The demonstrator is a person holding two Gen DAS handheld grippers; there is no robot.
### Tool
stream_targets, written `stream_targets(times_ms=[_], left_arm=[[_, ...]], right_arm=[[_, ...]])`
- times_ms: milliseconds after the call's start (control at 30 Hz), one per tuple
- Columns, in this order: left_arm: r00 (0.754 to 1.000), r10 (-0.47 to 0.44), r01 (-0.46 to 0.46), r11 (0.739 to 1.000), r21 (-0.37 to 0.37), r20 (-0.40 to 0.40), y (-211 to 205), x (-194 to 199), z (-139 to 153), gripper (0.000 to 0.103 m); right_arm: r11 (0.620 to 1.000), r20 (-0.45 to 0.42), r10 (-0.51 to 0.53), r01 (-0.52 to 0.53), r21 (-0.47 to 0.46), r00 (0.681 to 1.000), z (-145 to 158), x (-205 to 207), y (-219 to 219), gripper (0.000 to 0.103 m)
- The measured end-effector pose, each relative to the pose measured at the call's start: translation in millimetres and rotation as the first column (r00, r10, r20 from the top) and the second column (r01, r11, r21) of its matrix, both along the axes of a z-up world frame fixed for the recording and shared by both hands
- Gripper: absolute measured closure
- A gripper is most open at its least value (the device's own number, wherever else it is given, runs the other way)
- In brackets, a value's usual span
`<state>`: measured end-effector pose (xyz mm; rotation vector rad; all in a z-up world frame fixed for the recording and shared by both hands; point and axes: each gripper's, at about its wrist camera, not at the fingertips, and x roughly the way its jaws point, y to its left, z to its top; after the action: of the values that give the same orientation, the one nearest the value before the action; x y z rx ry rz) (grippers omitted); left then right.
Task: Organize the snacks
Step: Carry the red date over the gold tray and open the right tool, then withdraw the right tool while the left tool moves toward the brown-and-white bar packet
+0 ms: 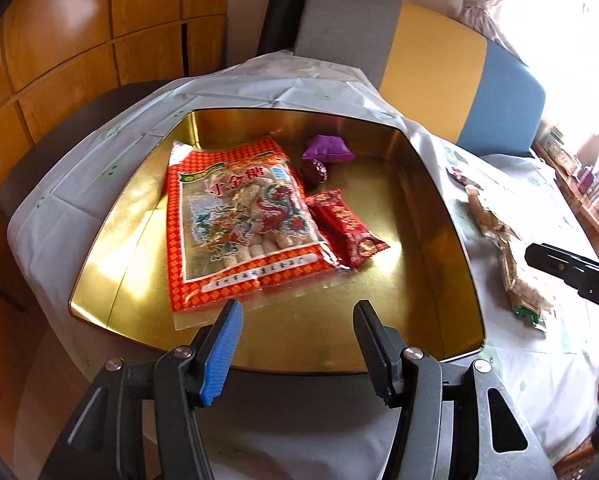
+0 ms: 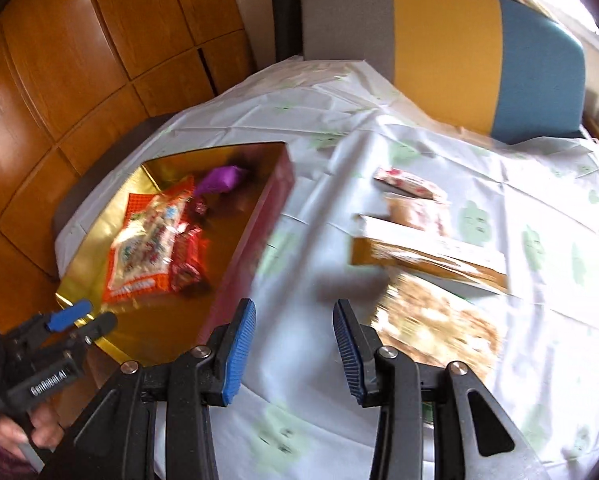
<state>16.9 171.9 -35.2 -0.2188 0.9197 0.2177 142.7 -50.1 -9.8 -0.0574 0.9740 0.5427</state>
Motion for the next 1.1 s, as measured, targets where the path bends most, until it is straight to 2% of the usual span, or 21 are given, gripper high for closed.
stream_targets(times_ms=[233, 400, 600, 667, 733, 800, 833, 933, 1100], left_arm=[[0.999, -0.043, 0.043, 0.999, 0.026, 0.004, -13.3, 0.0, 2.8, 0.045], [0.998, -0.06, 0.059, 0.997, 0.042, 0.005, -19.0, -1.1, 4.0, 0.045], [0.996, -0.091, 0.09, 0.994, 0.067, 0.011, -27.0, -2.9, 5.9, 0.045], [0.995, -0.102, 0.102, 0.992, 0.069, 0.004, -29.4, -1.8, 5.5, 0.045], [0.992, -0.129, 0.128, 0.989, 0.077, 0.005, -34.6, -0.3, 7.1, 0.045], [0.987, -0.159, 0.157, 0.983, 0.095, 0.009, -41.5, 1.5, 9.7, 0.045], [0.985, -0.172, 0.17, 0.98, 0.099, 0.013, -44.1, 3.2, 11.4, 0.045], [0.971, -0.237, 0.233, 0.962, 0.14, 0.018, -55.8, 10.6, 17.8, 0.045], [0.929, -0.371, 0.363, 0.914, 0.184, 0.012, -76.4, 30.9, 31.6, 0.045]], right_arm=[[0.997, 0.03, -0.011, 0.013, -0.071, 0.999, 4.8, -3.0, -38.7, 0.062], [0.987, 0.059, -0.069, 0.077, -0.142, 0.996, 10.2, 7.4, -83.0, 0.062], [0.95, 0.027, -0.239, 0.24, -0.2, 0.971, -8.5, 30.8, -154.3, 0.062], [0.935, 0.001, -0.311, 0.306, -0.182, 0.95, -19.0, 35.0, -179.2, 0.062], [0.916, -0.061, -0.391, 0.381, -0.126, 0.918, -32.5, 38.2, -204.8, 0.062], [0.882, -0.14, -0.467, 0.447, -0.149, 0.873, -46.2, 43.0, -223.2, 0.062], [0.87, -0.148, -0.491, 0.472, -0.145, 0.859, -47.3, 44.9, -228.9, 0.062], [0.86, -0.205, -0.51, 0.499, -0.107, 0.836, -51.6, 48.2, -236.8, 0.062], [0.885, -0.212, -0.465, 0.457, -0.086, 0.86, -50.1, 44.5, -228.6, 0.062]])
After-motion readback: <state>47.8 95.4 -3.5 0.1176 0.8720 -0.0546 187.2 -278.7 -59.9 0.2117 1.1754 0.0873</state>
